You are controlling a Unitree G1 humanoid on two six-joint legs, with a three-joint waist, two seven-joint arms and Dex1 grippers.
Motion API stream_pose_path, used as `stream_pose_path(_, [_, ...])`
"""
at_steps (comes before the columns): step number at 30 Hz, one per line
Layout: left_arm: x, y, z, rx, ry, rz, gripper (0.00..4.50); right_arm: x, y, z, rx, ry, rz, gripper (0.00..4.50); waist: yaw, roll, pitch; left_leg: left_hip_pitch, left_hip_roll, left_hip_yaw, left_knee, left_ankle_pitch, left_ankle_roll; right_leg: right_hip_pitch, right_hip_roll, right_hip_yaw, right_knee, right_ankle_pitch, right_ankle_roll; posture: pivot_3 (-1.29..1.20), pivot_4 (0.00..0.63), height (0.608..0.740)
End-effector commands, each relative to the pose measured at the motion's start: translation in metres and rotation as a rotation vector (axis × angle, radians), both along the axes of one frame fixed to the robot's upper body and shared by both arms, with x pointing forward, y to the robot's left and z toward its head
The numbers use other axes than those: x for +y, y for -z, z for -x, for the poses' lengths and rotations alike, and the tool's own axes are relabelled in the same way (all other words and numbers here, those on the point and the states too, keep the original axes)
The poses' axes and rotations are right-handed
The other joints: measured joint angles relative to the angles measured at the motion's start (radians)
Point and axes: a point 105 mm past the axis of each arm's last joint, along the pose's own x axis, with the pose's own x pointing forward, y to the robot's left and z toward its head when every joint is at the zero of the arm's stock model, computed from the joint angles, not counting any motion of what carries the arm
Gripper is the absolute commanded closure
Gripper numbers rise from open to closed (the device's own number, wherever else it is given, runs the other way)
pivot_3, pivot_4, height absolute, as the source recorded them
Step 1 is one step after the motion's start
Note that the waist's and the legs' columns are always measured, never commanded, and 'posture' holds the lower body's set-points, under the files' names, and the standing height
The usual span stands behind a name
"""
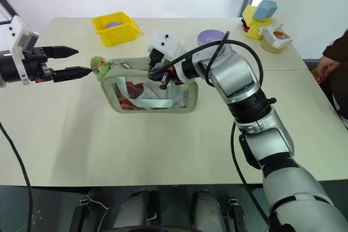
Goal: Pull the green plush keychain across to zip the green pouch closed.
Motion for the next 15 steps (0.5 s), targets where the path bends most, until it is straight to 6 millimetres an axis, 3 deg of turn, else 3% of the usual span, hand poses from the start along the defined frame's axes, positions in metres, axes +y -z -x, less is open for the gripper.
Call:
stream_pose_path(1, [-0.001, -0.013, 0.001, -0.055, 0.006, -0.012, 0.00, 0.005, -0.014, 0.005, -0.064, -0.034, -0.010, 4.41, 0.000, 0.000, 0.000, 0.000, 0.000, 0.000, 0.000, 0.000, 0.000, 0.000, 0.000, 0.000, 0.000, 0.000, 0.000, 0.00, 0.150, 0.739])
stream_pose_path(5, [-0.001, -0.013, 0.002, -0.053, 0.006, -0.011, 0.00, 0.004, -0.006, 0.005, -0.103, -0.055, 0.027, 4.41, 0.000, 0.000, 0.000, 0.000, 0.000, 0.000, 0.000, 0.000, 0.000, 0.000, 0.000, 0.000, 0.000, 0.000, 0.000, 0.00, 0.150, 0.739])
stream_pose_path(8, [0.000, -0.013, 0.002, -0.051, 0.003, -0.012, 0.00, 0.001, -0.008, 0.005, -0.142, -0.074, 0.029, 3.44, 0.000, 0.000, 0.000, 0.000, 0.000, 0.000, 0.000, 0.000, 0.000, 0.000, 0.000, 0.000, 0.000, 0.000, 0.000, 0.00, 0.150, 0.739])
stream_pose_path(11, [0.004, -0.014, 0.004, -0.048, -0.009, -0.013, 0.00, -0.005, -0.027, 0.006, -0.231, -0.073, 0.025, 2.01, 0.000, 0.000, 0.000, 0.000, 0.000, 0.000, 0.000, 0.000, 0.000, 0.000, 0.000, 0.000, 0.000, 0.000, 0.000, 0.00, 0.150, 0.739])
stream_pose_path(15, [0.015, -0.018, 0.003, -0.049, -0.049, 0.001, 0.00, -0.018, -0.053, 0.019, -0.286, -0.097, -0.014, 2.01, 0.003, 0.000, 0.000, 0.000, 0.000, 0.000, 0.000, 0.000, 0.000, 0.000, 0.000, 0.000, 0.000, 0.000, 0.000, 0.00, 0.150, 0.739])
